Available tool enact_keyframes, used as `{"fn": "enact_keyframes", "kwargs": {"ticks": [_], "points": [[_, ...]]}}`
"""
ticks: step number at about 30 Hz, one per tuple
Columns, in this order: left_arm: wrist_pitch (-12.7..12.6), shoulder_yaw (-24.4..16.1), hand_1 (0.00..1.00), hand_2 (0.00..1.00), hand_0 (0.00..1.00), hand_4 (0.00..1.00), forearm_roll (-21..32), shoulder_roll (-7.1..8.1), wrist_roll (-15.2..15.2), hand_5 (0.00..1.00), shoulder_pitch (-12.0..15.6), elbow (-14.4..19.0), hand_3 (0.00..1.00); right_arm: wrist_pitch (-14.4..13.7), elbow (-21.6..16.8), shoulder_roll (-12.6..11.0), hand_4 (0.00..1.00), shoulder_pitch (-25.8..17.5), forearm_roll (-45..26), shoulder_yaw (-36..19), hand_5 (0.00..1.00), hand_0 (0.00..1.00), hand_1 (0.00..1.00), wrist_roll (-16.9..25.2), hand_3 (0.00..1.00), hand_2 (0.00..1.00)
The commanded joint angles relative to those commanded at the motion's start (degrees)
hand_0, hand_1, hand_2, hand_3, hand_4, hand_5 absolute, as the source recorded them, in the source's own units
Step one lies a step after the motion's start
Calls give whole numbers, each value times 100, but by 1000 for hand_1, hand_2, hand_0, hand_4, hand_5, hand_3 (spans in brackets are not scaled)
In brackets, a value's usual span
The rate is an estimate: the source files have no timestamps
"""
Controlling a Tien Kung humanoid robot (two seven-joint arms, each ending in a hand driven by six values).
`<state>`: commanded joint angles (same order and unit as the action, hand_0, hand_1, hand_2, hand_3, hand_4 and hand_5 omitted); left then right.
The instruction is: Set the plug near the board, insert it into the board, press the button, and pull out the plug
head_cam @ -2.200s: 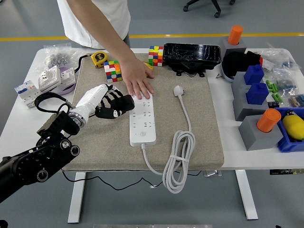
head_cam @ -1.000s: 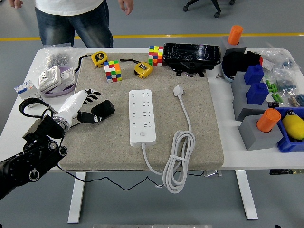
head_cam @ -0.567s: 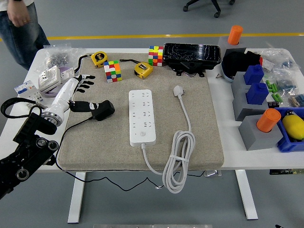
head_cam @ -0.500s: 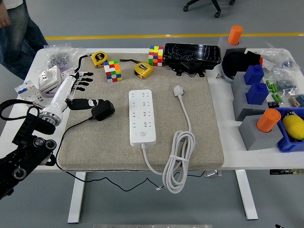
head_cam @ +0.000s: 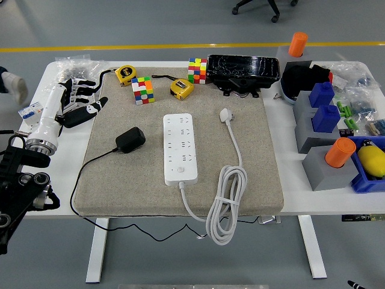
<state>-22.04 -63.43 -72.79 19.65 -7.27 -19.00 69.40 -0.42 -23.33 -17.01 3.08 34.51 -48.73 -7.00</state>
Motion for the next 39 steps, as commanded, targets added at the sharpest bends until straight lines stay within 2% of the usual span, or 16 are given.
{"fn": "enact_keyframes", "kwargs": {"ticks": [9,19,39], "points": [[63,-93,606,566,492,820,-66,14,-7,237,-14,49,597,3,-12,-19,933,58,-5,42,528,677,686,4,595,691],[143,-294,604,567,486,812,-176,-6,50,229,156,104,595,-5,-13,13,933,54,7,-14,527,677,686,9,595,691],[261,-425,604,569,485,808,-331,-11,222,229,164,172,594,-5,17,39,933,71,-1,-57,527,677,686,1,595,692]]}}
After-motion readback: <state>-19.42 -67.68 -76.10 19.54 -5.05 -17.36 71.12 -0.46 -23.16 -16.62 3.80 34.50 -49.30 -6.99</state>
